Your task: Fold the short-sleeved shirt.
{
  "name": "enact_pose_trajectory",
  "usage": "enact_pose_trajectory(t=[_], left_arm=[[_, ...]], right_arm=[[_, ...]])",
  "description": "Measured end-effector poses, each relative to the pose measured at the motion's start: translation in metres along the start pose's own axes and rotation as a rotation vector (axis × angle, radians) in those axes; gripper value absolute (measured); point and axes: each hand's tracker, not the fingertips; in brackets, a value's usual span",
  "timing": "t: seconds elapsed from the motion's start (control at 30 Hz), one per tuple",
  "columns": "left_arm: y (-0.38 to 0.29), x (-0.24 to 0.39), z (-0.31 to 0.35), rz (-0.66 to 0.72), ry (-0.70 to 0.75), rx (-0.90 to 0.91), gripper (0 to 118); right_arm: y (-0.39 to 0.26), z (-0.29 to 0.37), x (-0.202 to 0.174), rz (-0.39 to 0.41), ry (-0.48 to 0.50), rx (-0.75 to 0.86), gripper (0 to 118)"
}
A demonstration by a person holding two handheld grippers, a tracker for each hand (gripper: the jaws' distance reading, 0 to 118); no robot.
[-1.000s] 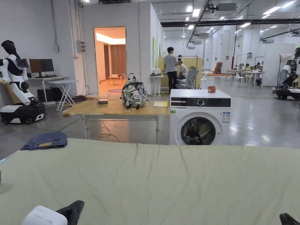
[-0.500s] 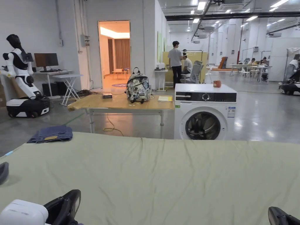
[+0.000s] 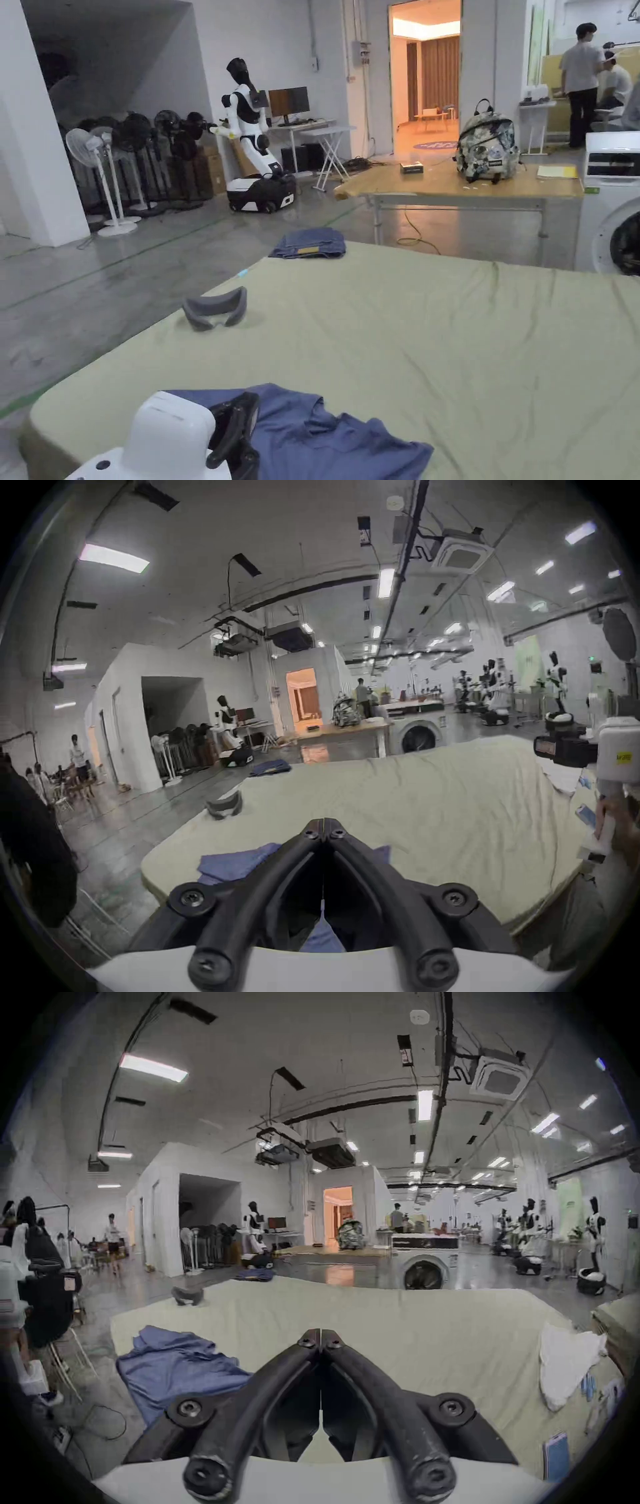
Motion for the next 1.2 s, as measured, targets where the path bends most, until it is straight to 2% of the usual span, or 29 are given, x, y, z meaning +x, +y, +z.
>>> enact_pose_trajectory(t=[0.1, 0.13, 0.17, 0.2, 0.23, 0.3, 0.4, 0.5, 0.63, 0.77, 0.8, 0.83, 0.87, 0.93, 1.03, 1.1, 1.17, 1.2], left_arm=[[-0.007, -0.003, -0.012, -0.026, -0.012, -0.013, 0], [-0.011, -0.007, -0.022, -0.013, -0.049, -0.061, 6], [-0.013, -0.012, -0.037, 0.002, -0.089, -0.114, 27], [-0.017, -0.015, -0.051, 0.007, -0.132, -0.160, 77], [-0.024, -0.018, -0.070, 0.016, -0.164, -0.219, 94], [-0.046, -0.027, -0.111, 0.022, -0.200, -0.353, 94], [-0.077, -0.042, -0.176, 0.132, -0.251, -0.439, 94], [-0.111, -0.055, -0.241, 0.264, -0.297, -0.581, 94], [-0.157, -0.057, -0.301, 0.215, -0.236, -0.712, 94], [-0.181, -0.047, -0.315, 0.225, -0.204, -0.808, 93], [-0.177, -0.044, -0.309, 0.213, -0.194, -0.790, 89], [-0.173, -0.040, -0.309, 0.181, -0.186, -0.807, 79], [-0.172, -0.038, -0.307, 0.163, -0.205, -0.807, 63], [-0.158, -0.030, -0.305, 0.110, -0.167, -0.799, 0], [-0.161, -0.025, -0.308, 0.109, -0.153, -0.826, 0], [-0.152, -0.048, -0.317, 0.252, -0.156, -0.834, 0], [-0.122, -0.084, -0.308, 0.451, -0.156, -0.728, 0], [-0.104, -0.101, -0.306, 0.483, -0.123, -0.666, 0]], right_arm=[[-0.006, 0.003, -0.003, 0.045, 0.007, -0.018, 0], [-0.009, 0.005, -0.003, 0.054, 0.005, -0.024, 0], [-0.011, 0.007, -0.002, 0.061, 0.004, -0.029, 0], [-0.011, 0.010, 0.000, 0.066, 0.000, -0.035, 0], [-0.013, 0.012, 0.003, 0.066, -0.007, -0.042, 0], [-0.018, 0.014, 0.010, 0.051, -0.019, -0.058, 0], [-0.026, 0.013, 0.024, -0.003, -0.047, -0.102, 0], [-0.033, 0.010, 0.035, -0.012, -0.090, -0.149, 0], [-0.041, 0.008, 0.049, -0.012, -0.138, -0.188, 0], [-0.050, 0.004, 0.060, -0.034, -0.165, -0.230, 0], [-0.052, 0.003, 0.061, -0.037, -0.170, -0.242, 0], [-0.054, 0.002, 0.061, -0.040, -0.175, -0.253, 0], [-0.056, 0.002, 0.062, -0.045, -0.173, -0.259, 0], [-0.059, 0.002, 0.062, -0.061, -0.162, -0.267, 0], [-0.061, 0.007, 0.061, -0.077, -0.138, -0.274, 0], [-0.059, 0.015, 0.059, -0.073, -0.136, -0.266, 0], [-0.056, 0.024, 0.061, -0.087, -0.130, -0.249, 0], [-0.055, 0.028, 0.063, -0.092, -0.124, -0.245, 0]])
